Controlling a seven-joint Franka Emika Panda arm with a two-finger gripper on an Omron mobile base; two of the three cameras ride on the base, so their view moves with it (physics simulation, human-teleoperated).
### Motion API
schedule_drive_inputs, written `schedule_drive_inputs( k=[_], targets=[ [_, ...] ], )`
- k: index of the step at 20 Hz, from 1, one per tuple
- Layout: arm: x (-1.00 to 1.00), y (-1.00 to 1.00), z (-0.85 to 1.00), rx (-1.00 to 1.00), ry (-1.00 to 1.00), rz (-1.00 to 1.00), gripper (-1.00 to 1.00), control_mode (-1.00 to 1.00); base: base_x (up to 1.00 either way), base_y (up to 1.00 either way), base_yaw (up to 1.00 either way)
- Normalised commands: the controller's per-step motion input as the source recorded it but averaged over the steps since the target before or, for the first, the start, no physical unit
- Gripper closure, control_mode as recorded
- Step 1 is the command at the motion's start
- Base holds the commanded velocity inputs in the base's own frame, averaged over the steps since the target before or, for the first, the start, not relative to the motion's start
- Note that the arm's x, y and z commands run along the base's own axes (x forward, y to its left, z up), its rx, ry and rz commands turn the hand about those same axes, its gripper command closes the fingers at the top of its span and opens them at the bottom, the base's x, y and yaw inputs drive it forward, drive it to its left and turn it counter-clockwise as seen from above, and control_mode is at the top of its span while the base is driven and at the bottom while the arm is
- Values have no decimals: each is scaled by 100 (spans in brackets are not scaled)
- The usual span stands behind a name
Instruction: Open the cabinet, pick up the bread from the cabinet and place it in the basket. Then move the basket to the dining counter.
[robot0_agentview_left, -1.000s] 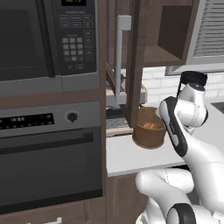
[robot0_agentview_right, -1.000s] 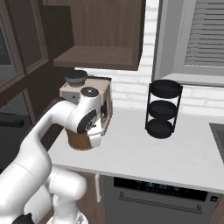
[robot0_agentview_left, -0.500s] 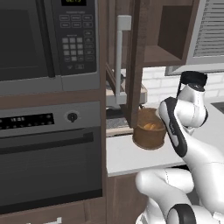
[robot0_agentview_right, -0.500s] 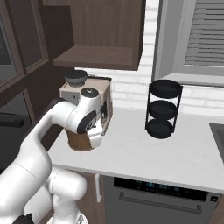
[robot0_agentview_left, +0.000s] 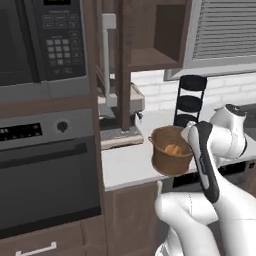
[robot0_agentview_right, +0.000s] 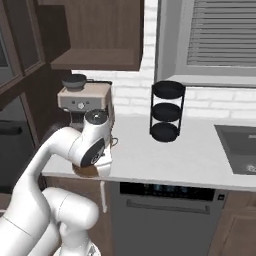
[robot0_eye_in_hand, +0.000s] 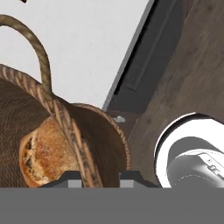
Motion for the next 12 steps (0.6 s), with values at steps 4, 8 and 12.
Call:
schedule_drive_inputs(
  k=[4,8,12],
  targets=[
    [0,0,0,0,0,0,100,100,6,-5,-63],
    [0,0,0,0,0,0,100,100,17,0,-76],
    [0,0,0,0,0,0,100,100,9,7,-83]
  ],
)
